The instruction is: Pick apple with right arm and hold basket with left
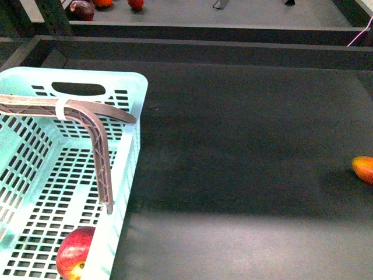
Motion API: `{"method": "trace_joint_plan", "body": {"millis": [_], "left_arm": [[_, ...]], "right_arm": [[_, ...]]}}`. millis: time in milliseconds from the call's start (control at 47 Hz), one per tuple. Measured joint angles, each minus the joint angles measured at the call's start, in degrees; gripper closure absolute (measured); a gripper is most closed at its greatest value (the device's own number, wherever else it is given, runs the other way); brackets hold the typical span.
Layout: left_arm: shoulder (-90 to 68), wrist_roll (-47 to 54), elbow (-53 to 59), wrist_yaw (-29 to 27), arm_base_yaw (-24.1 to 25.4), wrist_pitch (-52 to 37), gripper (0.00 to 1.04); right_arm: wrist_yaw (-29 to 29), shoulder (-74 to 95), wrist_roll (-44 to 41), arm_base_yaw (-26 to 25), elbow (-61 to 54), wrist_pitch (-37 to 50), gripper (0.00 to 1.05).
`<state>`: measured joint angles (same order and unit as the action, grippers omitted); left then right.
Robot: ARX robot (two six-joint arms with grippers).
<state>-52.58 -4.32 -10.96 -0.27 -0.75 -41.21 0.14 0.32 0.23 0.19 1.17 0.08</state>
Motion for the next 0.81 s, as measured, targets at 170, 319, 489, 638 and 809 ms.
{"method": "trace_joint_plan", "body": {"millis": [170,319,489,638,809], "left_arm": [[5.42,2.82,3.41,0.26,0.50,1.97,1.01],[10.91,3.30,5.79,0.26,0.50,5.11,1.01],[16.37,3.48,7.58,0.26,0.50,8.87,1.01],[19.45,3.50,9.84,0.26,0.52,8.94,1.01],[24.15,3.65,10.12,0.26,0.52,13.20,1.01]], "right_arm": [[-0.02,0.00,0.00,0.00,0.00,0.00,0.09],[-0.02,0.00,0.00,0.00,0.00,0.00,0.09],[-0.02,0.00,0.00,0.00,0.00,0.00,0.09],[0.00,0.00,0.00,0.00,0.00,0.00,0.09],[-0.02,0.00,0.00,0.00,0.00,0.00,0.09]]}}
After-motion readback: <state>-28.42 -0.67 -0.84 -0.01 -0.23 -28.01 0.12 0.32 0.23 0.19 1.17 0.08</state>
